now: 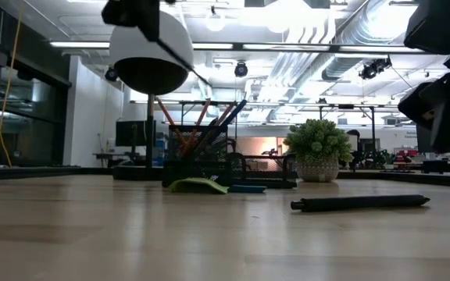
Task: Pick and place office supplies into organizer
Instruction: Put the bottom black pen into the top left side of the desk organizer
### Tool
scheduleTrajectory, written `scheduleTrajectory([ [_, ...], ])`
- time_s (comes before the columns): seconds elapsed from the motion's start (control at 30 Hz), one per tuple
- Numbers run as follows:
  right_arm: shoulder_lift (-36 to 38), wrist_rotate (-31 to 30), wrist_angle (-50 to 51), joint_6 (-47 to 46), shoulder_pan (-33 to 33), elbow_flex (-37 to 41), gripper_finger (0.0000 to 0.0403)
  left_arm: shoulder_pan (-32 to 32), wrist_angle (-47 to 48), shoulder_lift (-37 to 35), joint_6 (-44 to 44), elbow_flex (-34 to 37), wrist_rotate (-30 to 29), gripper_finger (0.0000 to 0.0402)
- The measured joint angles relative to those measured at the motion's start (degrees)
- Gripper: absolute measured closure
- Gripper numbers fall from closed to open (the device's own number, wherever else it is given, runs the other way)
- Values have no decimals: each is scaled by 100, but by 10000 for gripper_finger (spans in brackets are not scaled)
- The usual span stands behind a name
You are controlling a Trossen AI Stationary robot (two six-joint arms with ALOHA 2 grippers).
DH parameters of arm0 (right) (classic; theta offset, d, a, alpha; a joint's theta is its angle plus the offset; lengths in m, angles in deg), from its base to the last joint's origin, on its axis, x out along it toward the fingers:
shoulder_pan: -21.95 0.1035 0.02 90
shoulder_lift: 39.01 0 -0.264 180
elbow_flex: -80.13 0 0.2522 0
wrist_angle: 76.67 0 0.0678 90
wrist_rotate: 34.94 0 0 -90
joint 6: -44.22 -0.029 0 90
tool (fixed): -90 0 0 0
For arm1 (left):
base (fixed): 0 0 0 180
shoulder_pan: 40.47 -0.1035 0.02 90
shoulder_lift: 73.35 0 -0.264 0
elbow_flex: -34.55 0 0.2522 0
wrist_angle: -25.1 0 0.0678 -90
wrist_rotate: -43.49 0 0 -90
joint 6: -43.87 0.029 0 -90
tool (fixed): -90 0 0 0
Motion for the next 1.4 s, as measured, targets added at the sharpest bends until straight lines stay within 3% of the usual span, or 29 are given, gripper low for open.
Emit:
scheduleTrajectory([
  [0.13,0,-20,-108,6,0,0,265,-321,419,339,-108,4,627,401],
  [0.47,0,-113,-224,42,0,2,265,-596,389,837,-159,5,851,401],
  [0.7,0,-115,-237,72,0,2,265,-803,365,846,-300,5,869,401],
  [1.0,0,-115,-241,107,0,2,265,-1059,367,846,-270,5,1315,401],
  [1.4,0,-113,-245,149,0,1,265,-1238,375,846,-262,5,1350,401],
])
